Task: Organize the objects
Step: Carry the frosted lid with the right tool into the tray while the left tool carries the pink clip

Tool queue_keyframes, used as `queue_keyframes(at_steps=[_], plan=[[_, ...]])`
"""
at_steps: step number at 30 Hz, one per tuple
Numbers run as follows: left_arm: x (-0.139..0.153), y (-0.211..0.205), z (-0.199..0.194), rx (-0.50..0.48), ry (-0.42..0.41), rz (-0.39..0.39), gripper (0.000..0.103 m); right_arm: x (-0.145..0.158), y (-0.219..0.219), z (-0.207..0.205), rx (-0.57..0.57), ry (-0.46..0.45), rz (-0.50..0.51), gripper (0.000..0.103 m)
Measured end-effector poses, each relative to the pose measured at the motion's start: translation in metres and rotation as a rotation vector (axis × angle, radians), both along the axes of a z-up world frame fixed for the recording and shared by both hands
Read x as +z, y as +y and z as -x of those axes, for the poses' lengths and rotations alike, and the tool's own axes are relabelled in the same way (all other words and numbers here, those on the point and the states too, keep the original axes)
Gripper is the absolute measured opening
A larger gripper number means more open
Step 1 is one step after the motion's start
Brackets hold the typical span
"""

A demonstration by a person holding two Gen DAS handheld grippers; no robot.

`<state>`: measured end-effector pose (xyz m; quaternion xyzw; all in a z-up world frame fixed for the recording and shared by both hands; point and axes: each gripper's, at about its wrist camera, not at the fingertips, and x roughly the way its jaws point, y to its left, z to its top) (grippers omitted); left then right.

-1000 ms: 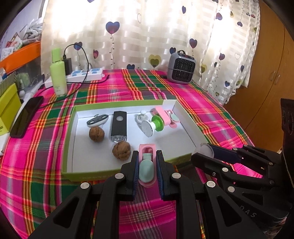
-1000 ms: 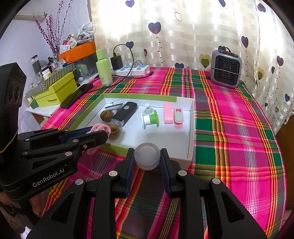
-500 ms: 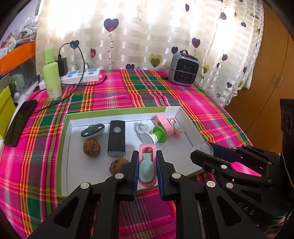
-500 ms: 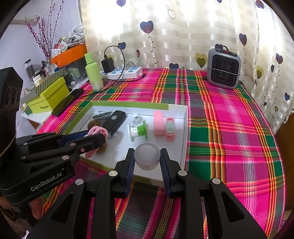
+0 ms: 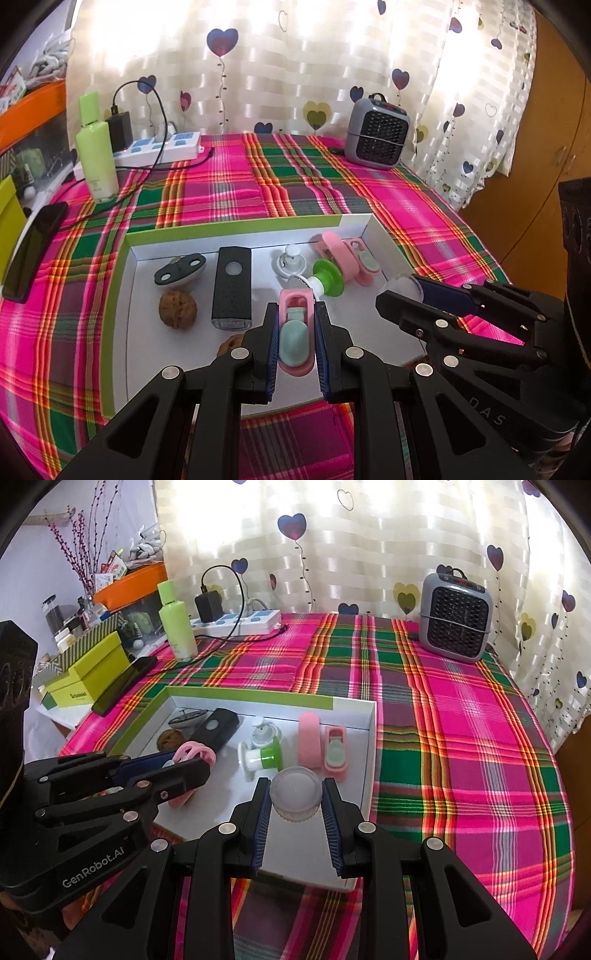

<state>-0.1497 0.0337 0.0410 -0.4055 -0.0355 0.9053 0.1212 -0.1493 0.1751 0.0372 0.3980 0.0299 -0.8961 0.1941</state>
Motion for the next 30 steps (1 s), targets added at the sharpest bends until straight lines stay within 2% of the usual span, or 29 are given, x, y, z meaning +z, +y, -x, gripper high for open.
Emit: queue_keyframes(at_steps=[19,30], plan=[[-0.021,0.003,0.015,0.003,-0.047,0.021,0.016,-0.018,0.001,0.017,0.008,-0.040,-0.017,0.029],[-0.026,-0.002,0.019,0.020,-0.057,0.031,0.016,-0.019,-0.006,0.015,0.071,-0.050,0.018,0.029]])
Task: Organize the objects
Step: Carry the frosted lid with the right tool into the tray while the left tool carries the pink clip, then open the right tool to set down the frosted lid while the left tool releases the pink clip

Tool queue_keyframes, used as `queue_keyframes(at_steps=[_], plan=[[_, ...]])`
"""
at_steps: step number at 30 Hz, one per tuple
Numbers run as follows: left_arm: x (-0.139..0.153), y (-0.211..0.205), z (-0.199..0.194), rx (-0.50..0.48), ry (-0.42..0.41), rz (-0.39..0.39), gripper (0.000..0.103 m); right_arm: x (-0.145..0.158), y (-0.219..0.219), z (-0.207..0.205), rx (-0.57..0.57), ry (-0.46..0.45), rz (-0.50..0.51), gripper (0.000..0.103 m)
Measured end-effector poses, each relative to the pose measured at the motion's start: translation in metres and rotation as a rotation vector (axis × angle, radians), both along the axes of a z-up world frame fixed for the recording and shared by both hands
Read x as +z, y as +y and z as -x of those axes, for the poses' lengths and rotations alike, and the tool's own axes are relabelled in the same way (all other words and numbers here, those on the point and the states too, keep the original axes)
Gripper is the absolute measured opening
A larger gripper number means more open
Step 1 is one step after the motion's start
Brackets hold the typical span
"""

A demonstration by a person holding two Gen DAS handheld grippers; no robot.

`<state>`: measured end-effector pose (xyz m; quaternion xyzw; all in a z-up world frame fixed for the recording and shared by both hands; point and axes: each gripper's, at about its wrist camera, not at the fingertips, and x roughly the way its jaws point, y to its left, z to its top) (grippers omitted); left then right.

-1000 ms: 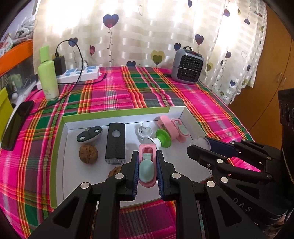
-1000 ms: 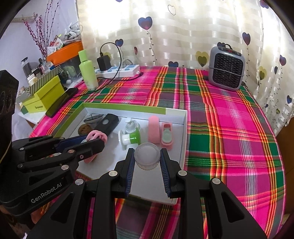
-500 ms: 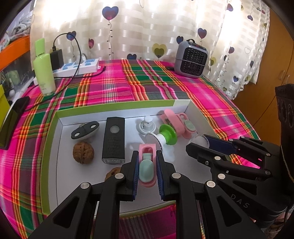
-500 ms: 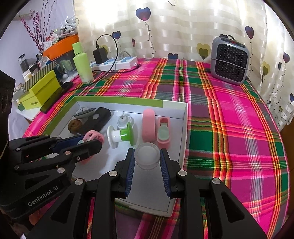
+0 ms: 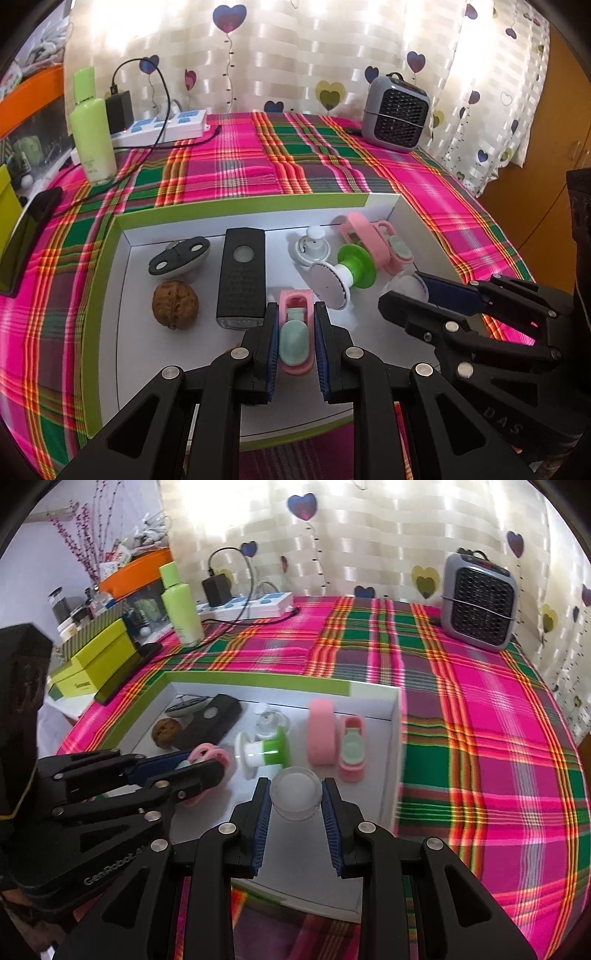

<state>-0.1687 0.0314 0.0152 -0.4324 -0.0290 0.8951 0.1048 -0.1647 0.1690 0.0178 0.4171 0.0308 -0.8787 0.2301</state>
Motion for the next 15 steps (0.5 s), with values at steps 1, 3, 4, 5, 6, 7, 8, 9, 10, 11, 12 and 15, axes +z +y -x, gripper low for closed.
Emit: queue_keyframes(at_steps=[1,3,4,5,6,7,8,9,10,11,12,15], plan=[[0.0001,0.0001,0.0000,0.000,0.002,0.003,0.016,-0.0010,-0.0018,0.0004,0.010,-0.004,-0.003,0.029],[0.0000,0.0002,0.0004,0.000,0.003,0.003,0.016,-0.0031,-0.0048,0.0019,0.019,-0.013,-0.009,0.029],[0.0000,0.0002,0.0003,0.000,0.003,0.003,0.016,-0.0042,-0.0055,0.0027,0.022,-0.018,-0.010,0.029],[0.0000,0.0002,0.0006,0.000,0.003,0.003,0.016,-0.0048,-0.0059,0.0032,0.025,-0.021,-0.010,0.029],[-0.0001,0.0004,0.0009,0.000,0.004,0.004,0.016,-0.0052,-0.0063,0.0032,0.025,-0.018,-0.017,0.029],[0.0000,0.0001,0.0006,0.001,0.002,0.002,0.016,-0.0051,-0.0068,0.0029,0.023,-0.014,-0.024,0.029],[0.0001,0.0005,0.0008,0.002,0.002,0.002,0.016,-0.0048,-0.0071,0.0030,0.023,-0.014,-0.028,0.029],[-0.0002,0.0006,0.0007,0.000,0.004,0.007,0.016,-0.0050,-0.0070,0.0031,0.023,-0.014,-0.029,0.029],[0.0000,0.0000,0.0007,0.001,0.004,0.006,0.016,-0.0052,-0.0072,0.0033,0.022,-0.012,-0.034,0.029],[0.0002,-0.0003,0.0011,0.001,0.004,0.005,0.016,-0.0054,-0.0075,0.0033,0.020,-0.009,-0.040,0.029],[-0.0002,-0.0003,0.0009,0.000,0.003,0.003,0.016,-0.0056,-0.0083,0.0034,0.020,-0.007,-0.043,0.029],[-0.0001,0.0007,0.0012,0.002,0.004,0.004,0.016,-0.0061,-0.0106,0.0042,0.023,-0.003,-0.049,0.029]])
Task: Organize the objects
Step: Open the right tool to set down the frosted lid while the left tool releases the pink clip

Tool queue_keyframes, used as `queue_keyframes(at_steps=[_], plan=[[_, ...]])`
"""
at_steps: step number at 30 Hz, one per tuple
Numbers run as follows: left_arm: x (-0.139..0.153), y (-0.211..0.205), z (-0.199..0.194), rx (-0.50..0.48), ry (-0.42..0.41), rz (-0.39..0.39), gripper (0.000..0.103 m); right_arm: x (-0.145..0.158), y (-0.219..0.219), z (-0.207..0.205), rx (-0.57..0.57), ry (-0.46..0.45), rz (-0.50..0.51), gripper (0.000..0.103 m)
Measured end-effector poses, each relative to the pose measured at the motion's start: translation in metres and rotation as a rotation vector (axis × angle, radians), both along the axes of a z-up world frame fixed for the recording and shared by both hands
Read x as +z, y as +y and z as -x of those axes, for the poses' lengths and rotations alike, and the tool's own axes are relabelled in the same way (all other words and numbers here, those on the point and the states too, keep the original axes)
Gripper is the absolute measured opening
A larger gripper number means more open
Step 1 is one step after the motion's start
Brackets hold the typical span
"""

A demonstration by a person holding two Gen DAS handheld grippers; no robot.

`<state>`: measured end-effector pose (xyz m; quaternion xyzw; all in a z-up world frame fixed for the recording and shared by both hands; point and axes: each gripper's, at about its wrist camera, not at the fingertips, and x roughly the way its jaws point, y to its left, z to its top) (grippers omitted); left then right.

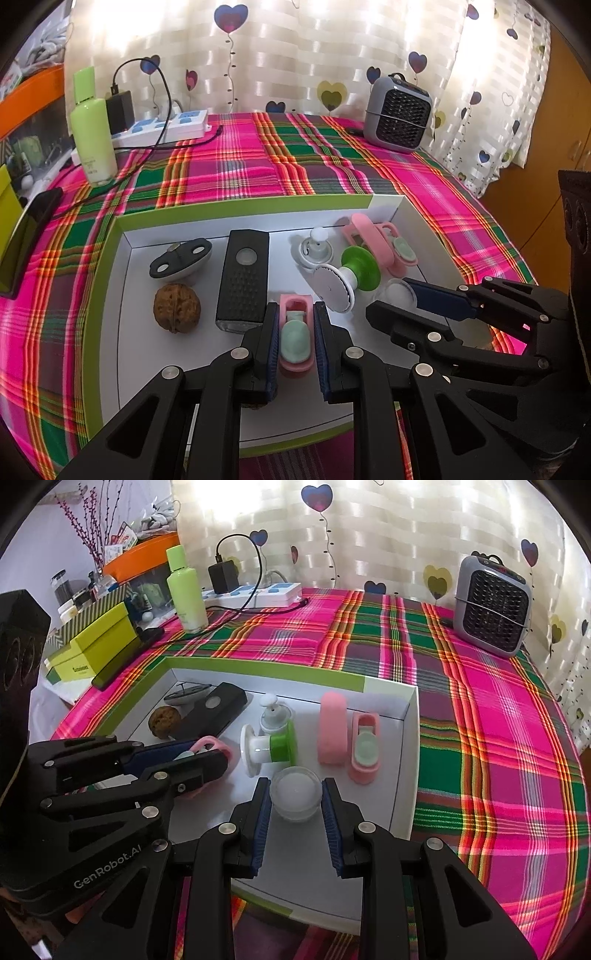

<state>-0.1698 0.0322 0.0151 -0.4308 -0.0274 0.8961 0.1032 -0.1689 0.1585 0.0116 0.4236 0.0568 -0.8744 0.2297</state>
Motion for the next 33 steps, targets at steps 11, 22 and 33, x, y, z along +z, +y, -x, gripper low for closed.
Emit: queue_keyframes(at_steps=[11,22,33], plan=[[0.0008,-0.0028,0.0019,0.005,0.000,0.001,0.016,-0.0014,-0.0029,-0.0004,0.007,0.023,-0.025,0.029],[0.0010,-0.0040,0.0033,0.005,0.002,0.009,0.017,-0.0018,-0.0023,-0.0009,0.009,0.027,-0.028,0.029],[0.0011,-0.0045,0.0026,0.010,0.002,0.009,0.021,-0.0019,-0.0029,-0.0012,0.009,0.031,-0.034,0.029]])
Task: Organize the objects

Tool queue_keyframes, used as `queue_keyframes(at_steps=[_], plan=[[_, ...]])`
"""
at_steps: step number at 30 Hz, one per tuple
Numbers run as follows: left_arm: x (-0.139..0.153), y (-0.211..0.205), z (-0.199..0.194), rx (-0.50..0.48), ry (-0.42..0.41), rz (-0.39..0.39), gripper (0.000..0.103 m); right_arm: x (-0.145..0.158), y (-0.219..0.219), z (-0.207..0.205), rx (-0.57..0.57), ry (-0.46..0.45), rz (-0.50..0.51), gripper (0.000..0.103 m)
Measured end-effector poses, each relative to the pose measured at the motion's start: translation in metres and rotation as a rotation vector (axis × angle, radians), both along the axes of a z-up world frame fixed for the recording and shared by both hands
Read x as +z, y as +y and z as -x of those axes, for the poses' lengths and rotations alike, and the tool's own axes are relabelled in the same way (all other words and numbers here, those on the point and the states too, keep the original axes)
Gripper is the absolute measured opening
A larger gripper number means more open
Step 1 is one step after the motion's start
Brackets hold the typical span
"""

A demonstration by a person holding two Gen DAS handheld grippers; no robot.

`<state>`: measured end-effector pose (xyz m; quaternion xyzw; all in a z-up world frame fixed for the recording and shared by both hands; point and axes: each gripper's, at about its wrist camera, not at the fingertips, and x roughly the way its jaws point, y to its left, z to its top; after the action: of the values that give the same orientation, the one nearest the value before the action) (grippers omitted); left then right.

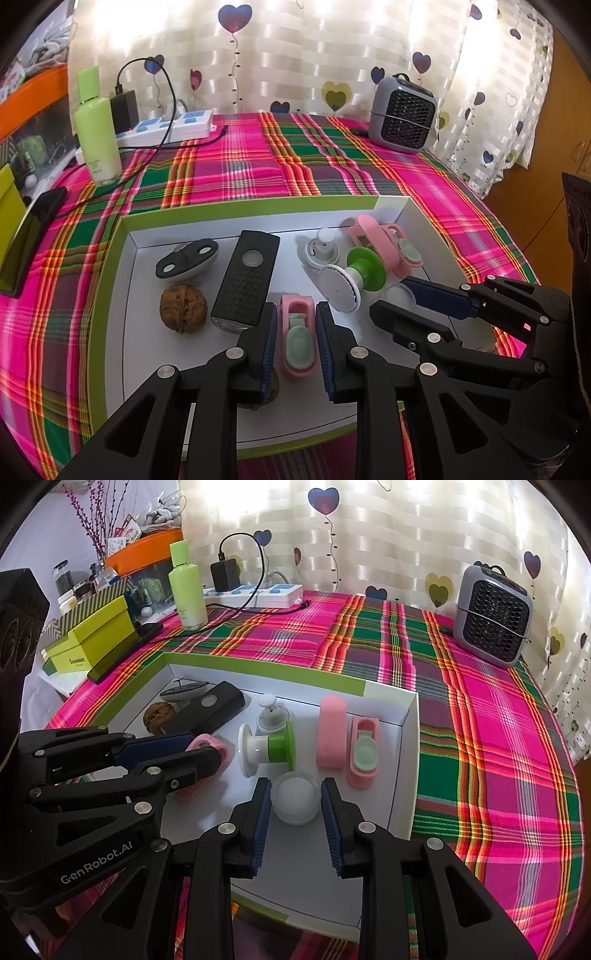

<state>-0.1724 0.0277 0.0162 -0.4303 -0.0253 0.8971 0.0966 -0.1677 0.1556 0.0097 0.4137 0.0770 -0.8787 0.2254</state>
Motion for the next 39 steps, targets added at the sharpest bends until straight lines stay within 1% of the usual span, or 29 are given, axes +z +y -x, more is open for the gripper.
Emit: queue_keyframes(at_steps=[5,11,18,22,26,35,39], plan=[[0.000,0.000,-0.001,0.004,0.000,-0.003,0.024,0.000,0.001,0.000,-0.007,0.001,-0.001,0.029],[0.000,-0.001,-0.002,0.009,-0.002,-0.004,0.031,0.001,0.004,-0.001,-0.019,-0.004,0.009,0.030],[0.004,-0.003,-0.008,0.016,0.011,0.000,0.036,0.005,0.007,-0.004,-0.035,-0.001,0.027,0.035],[0.008,-0.004,-0.013,0.027,0.026,0.008,0.040,0.007,0.010,-0.007,-0.049,0.002,0.042,0.039],[0.009,-0.005,-0.018,0.034,0.032,0.001,0.042,0.008,0.012,-0.010,-0.059,0.001,0.051,0.042],[0.018,-0.006,-0.035,0.039,0.083,0.007,0.043,0.017,0.013,-0.025,-0.072,0.036,0.065,0.042],[0.019,-0.007,-0.044,0.043,0.092,0.008,0.043,0.020,0.012,-0.032,-0.079,0.050,0.066,0.042]])
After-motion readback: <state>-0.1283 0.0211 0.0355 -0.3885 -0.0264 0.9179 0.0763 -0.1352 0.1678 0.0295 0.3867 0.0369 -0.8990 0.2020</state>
